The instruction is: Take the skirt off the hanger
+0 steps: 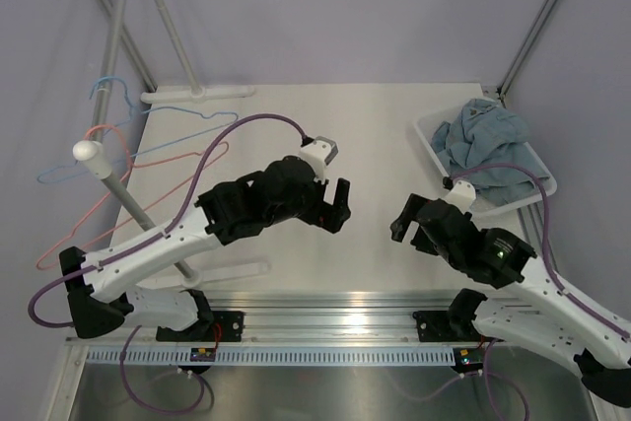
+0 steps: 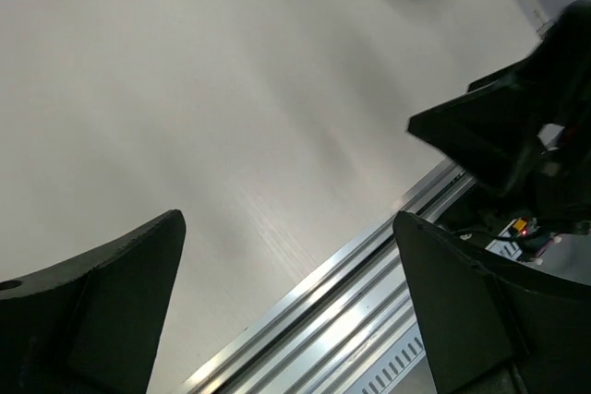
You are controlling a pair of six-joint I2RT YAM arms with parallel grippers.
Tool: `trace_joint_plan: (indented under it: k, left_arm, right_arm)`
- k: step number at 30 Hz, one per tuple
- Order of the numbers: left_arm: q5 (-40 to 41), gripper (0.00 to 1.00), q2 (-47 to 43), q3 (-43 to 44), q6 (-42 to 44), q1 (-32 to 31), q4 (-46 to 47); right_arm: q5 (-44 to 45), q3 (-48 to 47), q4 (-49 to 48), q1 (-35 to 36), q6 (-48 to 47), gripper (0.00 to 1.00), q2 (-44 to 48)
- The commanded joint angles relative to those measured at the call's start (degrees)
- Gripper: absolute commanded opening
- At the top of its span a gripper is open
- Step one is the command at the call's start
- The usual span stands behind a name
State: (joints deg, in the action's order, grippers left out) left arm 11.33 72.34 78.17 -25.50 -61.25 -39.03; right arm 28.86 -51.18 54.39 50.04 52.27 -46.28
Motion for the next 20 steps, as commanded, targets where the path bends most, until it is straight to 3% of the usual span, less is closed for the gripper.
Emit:
trace_joint_plan:
  k: [1, 6, 13, 20]
  left_arm:
    - [0.6, 0.99, -5.3, -7.6, -4.4, -0.3, 4.6]
    - [-1.9, 0.99, -12.4, -18.0, -9.1, -0.4, 9.1]
    - [-7.7, 0.99, -23.2, -32.1, -15.9, -0.4, 15.7]
    - [-10.9, 0.99, -28.9, -38.3, -18.0, -0.4, 18.5]
  right_arm:
    - [-4.1, 4.2, -0.7, -0.2, 6.3, 0.99, 7.9]
    - [-5.0, 8.3, 1.0, -0.2, 9.5, 0.99, 17.1]
    - [-6.9, 10.9, 3.0, -0.2, 12.4, 0.99, 23.2]
    - [-10.3, 16.9, -0.5, -0.2, 13.6, 0.99, 28.6]
